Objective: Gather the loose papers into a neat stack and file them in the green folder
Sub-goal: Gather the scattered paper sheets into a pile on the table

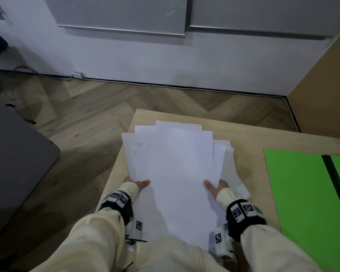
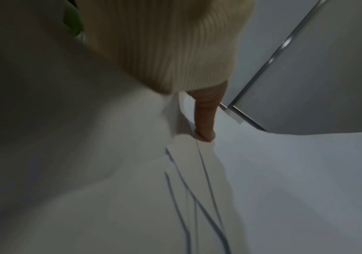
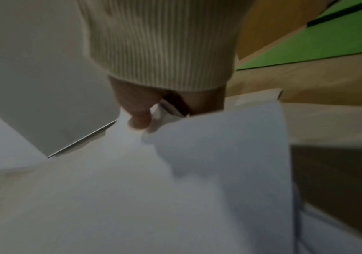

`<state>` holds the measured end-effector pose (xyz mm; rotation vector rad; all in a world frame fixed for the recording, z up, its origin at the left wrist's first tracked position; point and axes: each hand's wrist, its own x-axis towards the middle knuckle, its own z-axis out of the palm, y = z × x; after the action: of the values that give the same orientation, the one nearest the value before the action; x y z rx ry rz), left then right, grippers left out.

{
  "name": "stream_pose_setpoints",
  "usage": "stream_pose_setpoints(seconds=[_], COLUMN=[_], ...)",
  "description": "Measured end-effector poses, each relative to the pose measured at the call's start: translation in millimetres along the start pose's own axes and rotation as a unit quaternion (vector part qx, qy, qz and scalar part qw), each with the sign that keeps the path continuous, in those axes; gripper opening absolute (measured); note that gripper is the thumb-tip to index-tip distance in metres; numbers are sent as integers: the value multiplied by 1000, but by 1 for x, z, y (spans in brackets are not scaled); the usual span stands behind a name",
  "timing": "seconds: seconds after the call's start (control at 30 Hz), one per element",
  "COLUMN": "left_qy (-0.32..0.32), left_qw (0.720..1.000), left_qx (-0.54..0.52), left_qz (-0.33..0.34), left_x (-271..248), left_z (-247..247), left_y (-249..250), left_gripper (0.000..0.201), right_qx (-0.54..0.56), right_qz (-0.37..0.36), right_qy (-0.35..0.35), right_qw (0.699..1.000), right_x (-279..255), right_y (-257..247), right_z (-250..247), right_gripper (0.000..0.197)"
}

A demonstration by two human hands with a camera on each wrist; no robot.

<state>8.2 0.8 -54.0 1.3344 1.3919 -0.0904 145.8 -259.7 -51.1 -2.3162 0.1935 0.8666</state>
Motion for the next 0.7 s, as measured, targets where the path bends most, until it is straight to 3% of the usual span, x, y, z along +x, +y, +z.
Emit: stream_pose_setpoints(seconds=[0.1, 0.17, 0.33, 0.5, 0.6, 0.7], left_qy=[20, 34, 35, 14, 22, 25], left_qw=[999, 998, 998, 998, 999, 999], left_qx=[43, 43, -32, -67, -23, 28], left_qz=[-6, -6, -30, -8, -17, -19], left_x=[2, 2, 13, 52, 18, 13], left_z=[-2, 0, 4, 14, 6, 3], left_y=[2, 3, -2, -25, -8, -8], left_gripper=[79, 80, 87, 120, 91, 72], right_qx=[-17, -57, -117, -117, -66, 2], right_qz=[-9, 25, -5, -25, -26, 6], right_qy=[168, 194, 95, -11, -51, -34], right_qw=[986, 979, 989, 993, 996, 999], right_x=[7, 8, 6, -8, -9, -9], right_y=[4, 16, 33, 27, 35, 38], right_z=[-24, -38, -40, -22, -19, -32], right_gripper=[28, 41, 64, 48, 34, 48])
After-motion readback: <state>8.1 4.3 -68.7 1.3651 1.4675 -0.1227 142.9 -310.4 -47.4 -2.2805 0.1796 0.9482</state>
